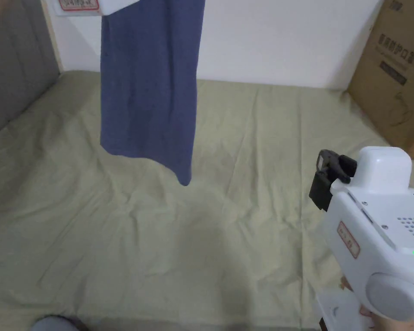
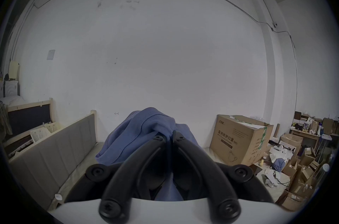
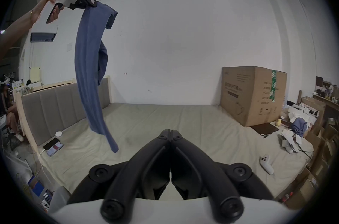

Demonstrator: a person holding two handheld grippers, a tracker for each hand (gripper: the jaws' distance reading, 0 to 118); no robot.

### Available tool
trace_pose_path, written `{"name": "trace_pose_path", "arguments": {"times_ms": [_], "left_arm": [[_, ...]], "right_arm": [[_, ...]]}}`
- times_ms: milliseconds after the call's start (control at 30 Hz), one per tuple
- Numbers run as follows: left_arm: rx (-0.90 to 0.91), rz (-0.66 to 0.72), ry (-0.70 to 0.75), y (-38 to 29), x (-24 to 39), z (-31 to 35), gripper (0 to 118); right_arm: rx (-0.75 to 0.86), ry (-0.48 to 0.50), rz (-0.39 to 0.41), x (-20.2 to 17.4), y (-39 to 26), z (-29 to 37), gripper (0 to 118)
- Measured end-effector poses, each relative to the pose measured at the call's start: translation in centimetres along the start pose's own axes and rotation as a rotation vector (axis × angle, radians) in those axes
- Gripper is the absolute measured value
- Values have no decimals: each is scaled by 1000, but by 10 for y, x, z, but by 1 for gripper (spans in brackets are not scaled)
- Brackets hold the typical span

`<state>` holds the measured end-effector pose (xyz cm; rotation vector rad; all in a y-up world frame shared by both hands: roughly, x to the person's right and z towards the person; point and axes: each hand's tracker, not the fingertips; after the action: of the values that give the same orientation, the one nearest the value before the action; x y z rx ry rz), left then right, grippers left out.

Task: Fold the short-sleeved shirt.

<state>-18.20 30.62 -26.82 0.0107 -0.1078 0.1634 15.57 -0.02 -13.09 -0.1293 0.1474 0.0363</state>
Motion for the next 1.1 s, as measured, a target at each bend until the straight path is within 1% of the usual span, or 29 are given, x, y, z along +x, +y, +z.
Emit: {"name": "trace_pose_path", "arguments": {"times_ms": [100,200,333,467,567,600,667,767,833,867,900,933,967,1000,1067,1100], "left_arm": [[-41,-1,-33,-14,20,-11,3],[-146,22,-65,-55,31,-32,3],[-349,27,-86,-144,42,-60,3],[-595,33,-78,-259,48,-82,3],[-812,18,-50,-347,53,-82,3],[-879,6,-48,-375,54,-80,3],[-1001,-64,-7,-429,55,-72,3],[-1097,-130,24,-478,55,-54,4],[-1100,-126,39,-493,52,-47,6],[-1097,-122,47,-497,51,-44,10],[-1092,-102,53,-497,50,-43,19],[-1087,-62,55,-495,50,-43,29],[-1093,3,22,-488,41,-50,35],[-1101,20,14,-481,38,-54,43],[-1087,71,-20,-459,31,-59,85],[-1038,92,-18,-441,30,-53,101]], "right_arm": [[14,-40,-3,14,2,6,0],[13,-64,-21,25,-1,7,0],[-9,-92,-29,34,-8,6,0],[-47,-103,-32,39,-17,-1,0],[-78,-109,-30,41,-26,-7,0],[-88,-111,-30,42,-29,-10,0],[-115,-117,-36,45,-36,-15,0],[-151,-122,-45,48,-44,-20,0],[-170,-124,-46,49,-49,-24,0],[-178,-126,-47,48,-50,-25,0],[-183,-125,-49,47,-52,-26,0],[-187,-123,-52,46,-53,-27,0],[-190,-120,-51,45,-53,-28,0],[-192,-116,-48,43,-53,-28,0],[-192,-107,-37,39,-52,-29,0],[-189,-99,-33,37,-51,-29,0]]}}
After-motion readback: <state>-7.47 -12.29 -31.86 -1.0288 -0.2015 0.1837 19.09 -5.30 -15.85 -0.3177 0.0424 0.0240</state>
